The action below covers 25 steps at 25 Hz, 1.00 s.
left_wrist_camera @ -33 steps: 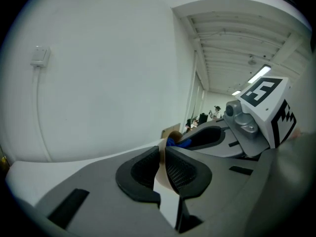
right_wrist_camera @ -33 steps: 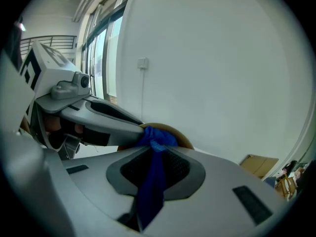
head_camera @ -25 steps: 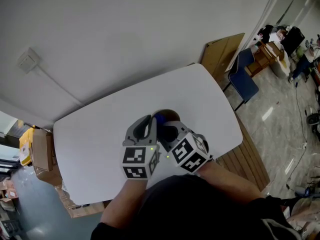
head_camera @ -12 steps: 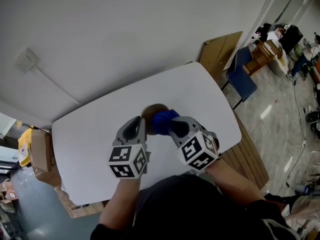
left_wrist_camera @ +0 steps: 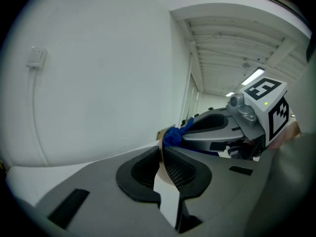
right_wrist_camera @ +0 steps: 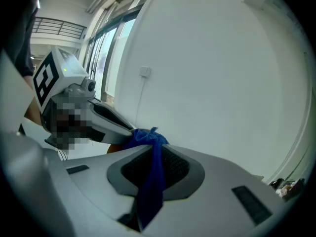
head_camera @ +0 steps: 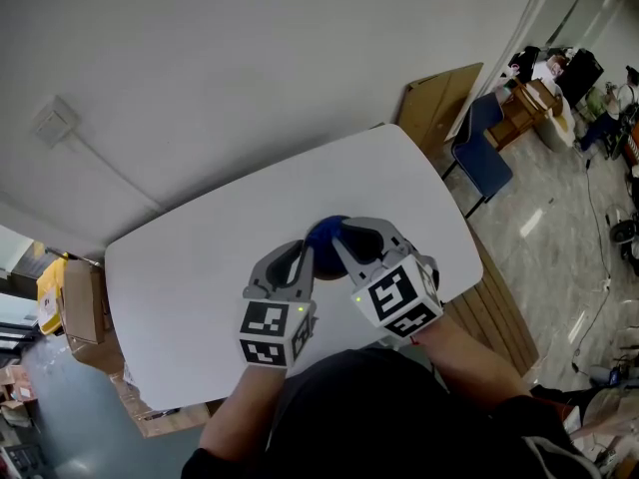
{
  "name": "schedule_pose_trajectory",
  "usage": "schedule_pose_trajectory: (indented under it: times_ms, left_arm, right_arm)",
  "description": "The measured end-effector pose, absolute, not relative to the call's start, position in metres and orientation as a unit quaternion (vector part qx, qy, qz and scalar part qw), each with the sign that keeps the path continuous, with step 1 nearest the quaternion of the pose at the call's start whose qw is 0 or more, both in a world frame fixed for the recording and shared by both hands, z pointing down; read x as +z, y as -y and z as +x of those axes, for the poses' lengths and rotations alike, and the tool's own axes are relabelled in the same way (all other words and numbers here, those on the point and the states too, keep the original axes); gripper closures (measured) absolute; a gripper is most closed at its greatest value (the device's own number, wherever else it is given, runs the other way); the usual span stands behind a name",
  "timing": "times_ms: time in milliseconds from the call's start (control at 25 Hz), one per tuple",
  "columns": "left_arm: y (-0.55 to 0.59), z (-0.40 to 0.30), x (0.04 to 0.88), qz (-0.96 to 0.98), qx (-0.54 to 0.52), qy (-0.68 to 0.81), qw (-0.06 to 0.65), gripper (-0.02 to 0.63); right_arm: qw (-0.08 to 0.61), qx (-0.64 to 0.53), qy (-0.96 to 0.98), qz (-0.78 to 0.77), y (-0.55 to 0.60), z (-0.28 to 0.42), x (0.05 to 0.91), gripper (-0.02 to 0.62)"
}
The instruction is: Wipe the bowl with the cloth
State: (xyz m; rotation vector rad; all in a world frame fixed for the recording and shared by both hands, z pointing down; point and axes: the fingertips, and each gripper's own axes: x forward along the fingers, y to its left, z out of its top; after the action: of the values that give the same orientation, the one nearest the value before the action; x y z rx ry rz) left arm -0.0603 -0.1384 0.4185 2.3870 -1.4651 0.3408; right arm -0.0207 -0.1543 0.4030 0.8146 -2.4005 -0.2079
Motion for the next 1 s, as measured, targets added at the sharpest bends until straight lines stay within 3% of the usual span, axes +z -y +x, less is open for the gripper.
schedule_pose_trajectory:
  times_ms: [200, 1000]
  left_arm:
    - [0.136, -0.059, 0.414, 0.846, 0.135, 0.499, 0.133, 0.565]
    - [0.146, -0.123, 0.402, 0.835, 0.053, 0.52, 0.175, 0.575]
  right_arm:
    - [0.286, -0.067, 0.911, 0.291, 0.146, -0.037, 0.402, 0.543]
    - [0.322, -0.046, 0.919, 0.223, 0.088, -0.077, 0.423, 0.545]
